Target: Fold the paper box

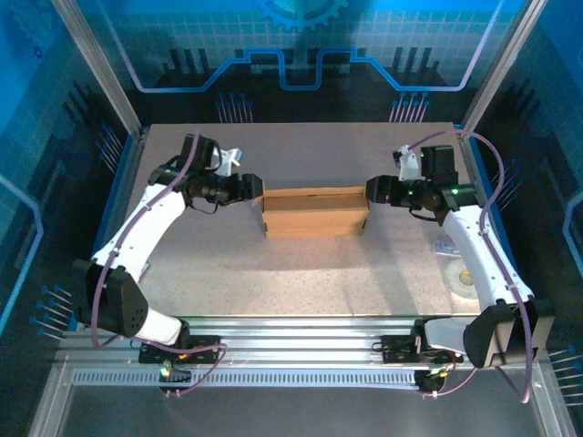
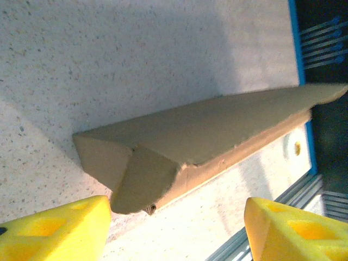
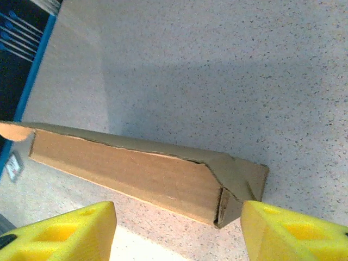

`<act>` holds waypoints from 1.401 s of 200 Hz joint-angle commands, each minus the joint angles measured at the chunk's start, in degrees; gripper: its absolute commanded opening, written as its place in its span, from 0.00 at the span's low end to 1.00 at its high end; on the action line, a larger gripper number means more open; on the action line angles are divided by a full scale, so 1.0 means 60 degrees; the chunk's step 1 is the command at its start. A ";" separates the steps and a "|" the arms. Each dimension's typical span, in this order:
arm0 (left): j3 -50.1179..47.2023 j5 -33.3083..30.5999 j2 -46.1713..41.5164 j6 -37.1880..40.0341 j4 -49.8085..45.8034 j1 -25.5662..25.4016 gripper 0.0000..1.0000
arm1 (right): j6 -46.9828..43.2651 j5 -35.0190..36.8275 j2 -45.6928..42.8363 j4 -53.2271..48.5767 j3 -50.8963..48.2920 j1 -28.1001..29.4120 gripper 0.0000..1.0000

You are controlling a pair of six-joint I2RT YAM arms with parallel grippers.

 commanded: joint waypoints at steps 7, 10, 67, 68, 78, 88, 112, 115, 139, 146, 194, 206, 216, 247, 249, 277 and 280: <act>0.0363 -0.1223 -0.0002 0.0907 -0.0706 -0.0381 0.61 | -0.1158 0.1726 0.0476 -0.1061 0.0626 0.0686 0.61; 0.0384 -0.1264 0.0009 0.0913 -0.0711 -0.0387 0.60 | -0.1207 0.1862 0.0531 -0.1105 0.0670 0.0745 0.61; 0.0523 -0.1635 0.0068 0.1127 -0.0627 -0.0531 0.59 | -0.1832 0.3450 0.0978 -0.1412 0.1065 0.1412 0.59; 0.0539 -0.1642 0.0072 0.1131 -0.0631 -0.0536 0.59 | -0.1833 0.3471 0.0982 -0.1412 0.1058 0.1418 0.59; 0.0588 -0.1700 0.0107 0.1161 -0.0606 -0.0584 0.58 | -0.1841 0.3508 0.0959 -0.1398 0.1050 0.1452 0.59; 0.0648 -0.1769 0.0181 0.1190 -0.0616 -0.0599 0.58 | -0.1852 0.3563 0.0916 -0.1362 0.1029 0.1449 0.59; 0.0872 -0.2009 0.0427 0.1296 -0.0718 -0.0658 0.55 | -0.1889 0.3676 0.0904 -0.1312 0.1035 0.1420 0.59; 0.0897 -0.2014 0.0447 0.1297 -0.0698 -0.0669 0.54 | -0.1890 0.3682 0.0925 -0.1310 0.1047 0.1419 0.59; 0.1034 -0.1996 0.0613 0.1312 -0.0649 -0.0715 0.48 | -0.1892 0.3460 0.1063 -0.1226 0.1091 0.1333 0.59; 0.1088 -0.1989 0.0682 0.1322 -0.0682 -0.0727 0.46 | -0.1896 0.3333 0.1116 -0.1208 0.1094 0.1323 0.58; 0.1214 -0.1956 0.0938 0.1174 -0.0835 -0.0775 0.39 | -0.1736 0.2951 0.1339 -0.1098 0.1137 0.1335 0.53; 0.1251 -0.1985 0.1003 0.1155 -0.0881 -0.0775 0.37 | -0.1733 0.2986 0.1382 -0.1072 0.1146 0.1323 0.51; 0.1291 -0.2005 0.1047 0.1124 -0.0925 -0.0775 0.37 | -0.1732 0.3037 0.1412 -0.1050 0.1153 0.1323 0.50; 0.1386 -0.1947 0.1155 0.0982 -0.0982 -0.0773 0.30 | -0.1701 0.3017 0.1494 -0.0998 0.1168 0.1328 0.45; 0.1411 -0.1936 0.1169 0.0957 -0.0992 -0.0775 0.29 | -0.1694 0.3004 0.1499 -0.1001 0.1179 0.1335 0.45; 0.1550 -0.1643 0.1319 0.0700 -0.1074 -0.0774 0.24 | -0.1661 0.2890 0.1516 -0.0987 0.1197 0.1329 0.39; 0.1565 -0.1604 0.1331 0.0672 -0.1085 -0.0773 0.23 | -0.1645 0.2885 0.1523 -0.0987 0.1197 0.1327 0.39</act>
